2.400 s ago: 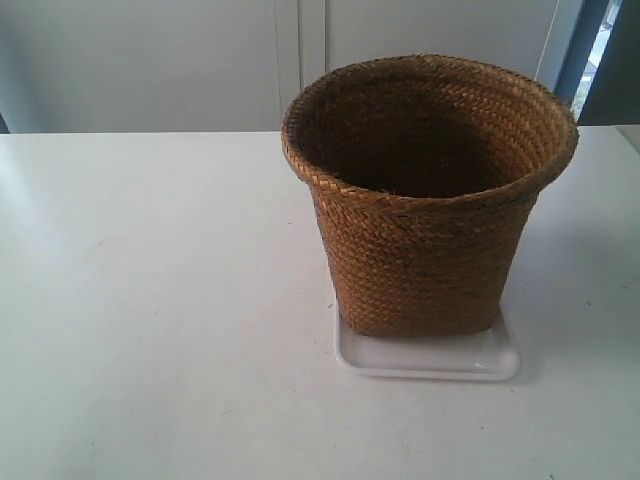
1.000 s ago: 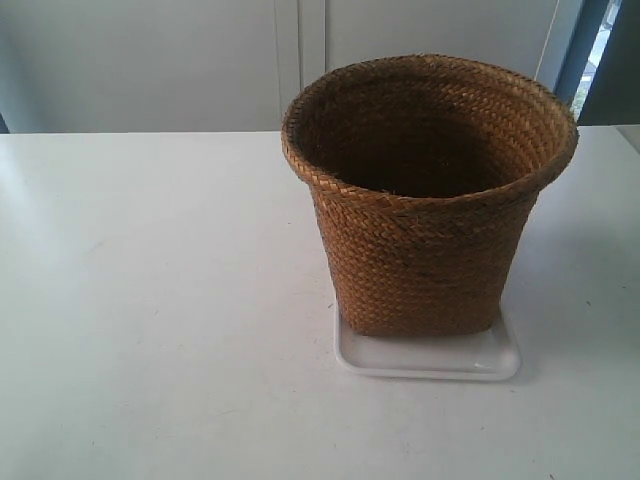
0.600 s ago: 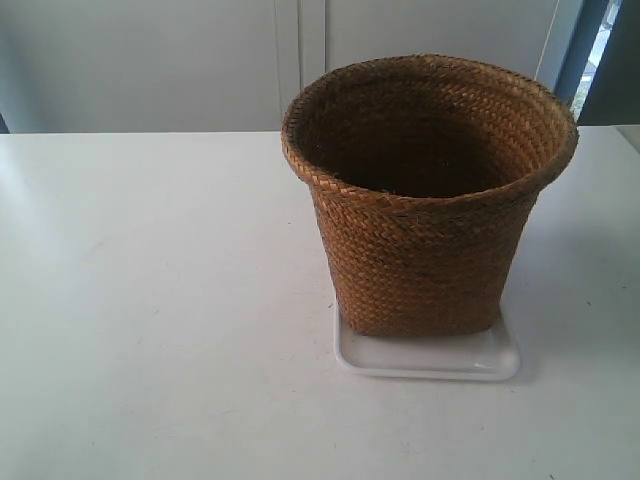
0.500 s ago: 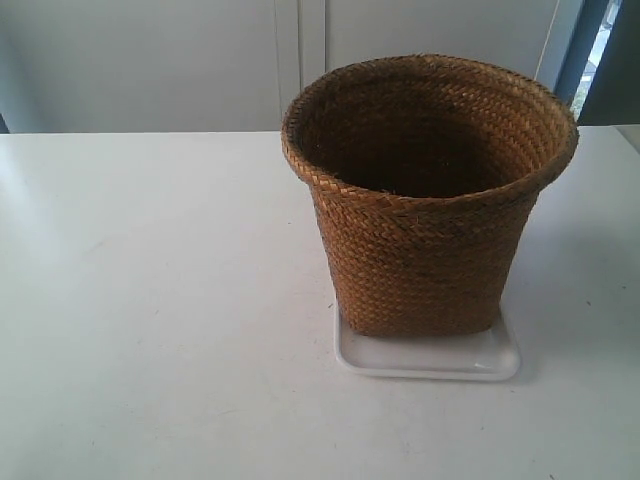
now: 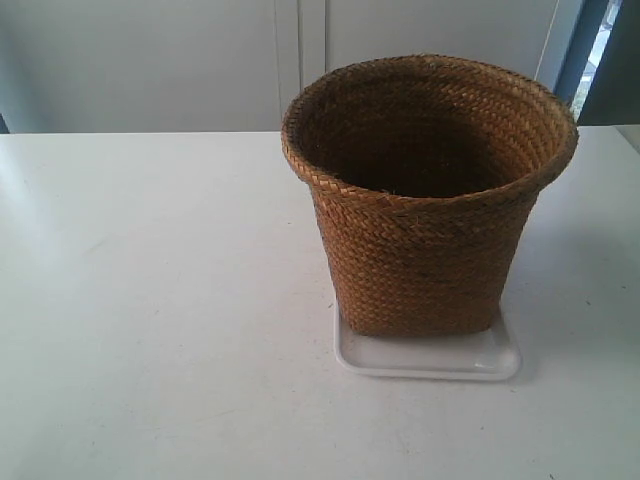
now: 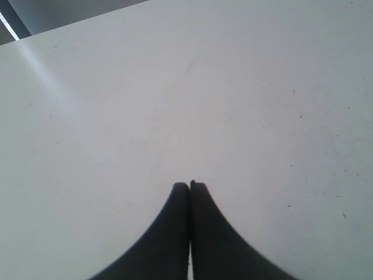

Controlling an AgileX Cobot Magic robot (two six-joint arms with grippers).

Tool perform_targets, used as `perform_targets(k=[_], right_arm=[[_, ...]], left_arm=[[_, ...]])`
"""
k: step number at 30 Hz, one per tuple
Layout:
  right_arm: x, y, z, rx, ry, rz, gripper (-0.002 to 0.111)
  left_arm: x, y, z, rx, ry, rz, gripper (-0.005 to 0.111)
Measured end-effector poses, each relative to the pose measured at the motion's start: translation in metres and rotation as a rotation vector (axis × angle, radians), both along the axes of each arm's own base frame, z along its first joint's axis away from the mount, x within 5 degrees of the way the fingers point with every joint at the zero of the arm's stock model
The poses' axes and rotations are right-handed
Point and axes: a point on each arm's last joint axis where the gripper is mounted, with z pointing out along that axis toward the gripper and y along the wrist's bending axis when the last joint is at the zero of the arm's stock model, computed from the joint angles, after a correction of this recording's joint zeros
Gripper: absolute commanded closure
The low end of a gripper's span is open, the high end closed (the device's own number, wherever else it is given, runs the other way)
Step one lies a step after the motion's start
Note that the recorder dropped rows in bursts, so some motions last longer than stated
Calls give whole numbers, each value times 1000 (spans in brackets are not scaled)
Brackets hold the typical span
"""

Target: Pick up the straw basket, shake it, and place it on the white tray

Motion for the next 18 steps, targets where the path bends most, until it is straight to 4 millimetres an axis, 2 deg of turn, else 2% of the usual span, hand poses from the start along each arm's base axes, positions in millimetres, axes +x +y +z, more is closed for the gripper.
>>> perform_targets(k=[6, 10, 18], right_arm=[[13, -5, -35, 99, -15, -55, 108], [22, -8, -62, 107, -15, -90, 108], [34, -10, -117, 75, 115, -108, 108]], left_arm=[[0, 0, 0, 0, 0, 0, 107], [0, 0, 0, 0, 0, 0, 107], [0, 0, 0, 0, 0, 0, 107]])
